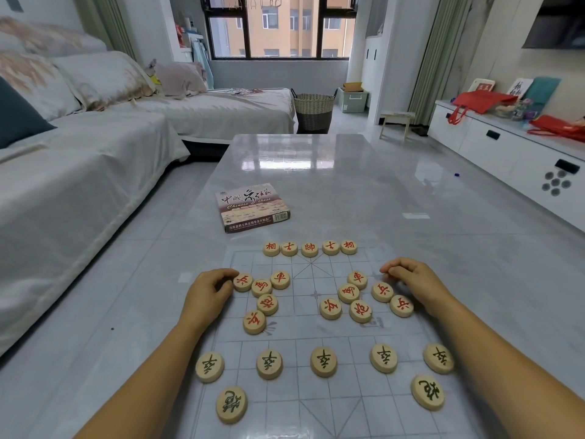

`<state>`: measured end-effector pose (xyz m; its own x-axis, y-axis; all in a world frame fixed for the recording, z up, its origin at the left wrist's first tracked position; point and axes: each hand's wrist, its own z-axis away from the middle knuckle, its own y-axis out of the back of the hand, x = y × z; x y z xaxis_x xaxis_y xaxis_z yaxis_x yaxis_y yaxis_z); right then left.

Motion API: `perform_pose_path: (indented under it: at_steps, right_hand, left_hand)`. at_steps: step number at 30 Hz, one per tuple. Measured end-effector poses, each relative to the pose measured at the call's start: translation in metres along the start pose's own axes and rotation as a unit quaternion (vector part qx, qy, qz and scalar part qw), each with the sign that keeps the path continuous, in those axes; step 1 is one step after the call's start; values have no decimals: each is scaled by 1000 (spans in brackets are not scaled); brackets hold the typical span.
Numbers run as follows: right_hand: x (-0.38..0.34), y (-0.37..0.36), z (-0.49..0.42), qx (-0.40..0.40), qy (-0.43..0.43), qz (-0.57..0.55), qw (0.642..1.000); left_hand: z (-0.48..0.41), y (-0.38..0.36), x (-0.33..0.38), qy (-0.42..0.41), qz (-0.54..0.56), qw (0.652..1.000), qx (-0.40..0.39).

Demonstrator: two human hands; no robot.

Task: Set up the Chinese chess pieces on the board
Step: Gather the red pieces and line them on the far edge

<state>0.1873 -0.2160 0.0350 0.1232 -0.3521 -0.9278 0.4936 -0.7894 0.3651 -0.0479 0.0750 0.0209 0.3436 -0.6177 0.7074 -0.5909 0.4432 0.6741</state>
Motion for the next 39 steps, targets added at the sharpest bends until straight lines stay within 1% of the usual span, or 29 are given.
perform_pose_path:
  at_steps: [8,14,19,23,28,33,35,37,38,39]
  right_hand:
    - [0,1,2,-5,4,4,1000]
    - [0,-6,6,-18,26,58,998]
    - [2,-11,6,-3,42,140,989]
    - [0,-17,4,9,65,234,970]
    - [0,-21,1,22,78,296,952]
    - [-2,-18,0,-10,67,269,961]
    - [-4,-16,2,-28,75,221,972]
    - [-9,-16,7,-44,104,172,978]
    - [-14,-17,9,-57,131,182,973]
    - [-18,-19,10,-78,160,217,960]
  left_hand:
    - [-1,0,-1,-2,1,1000,-1]
    - [0,0,0,-9,3,1000,-4]
    - [0,2,1,-24,21,999,-13]
    - [0,2,1,-31,8,999,-28]
    - [0,2,0,-31,-9,999,-37]
    - [0,1,-1,-26,-7,999,-32]
    - [-1,1,-2,-23,-6,999,-27]
    - [-1,0,-4,-21,-7,1000,-21]
    - [-2,0,-4,-19,-7,1000,-18]
    - [-3,0,-4,-17,-6,1000,-17]
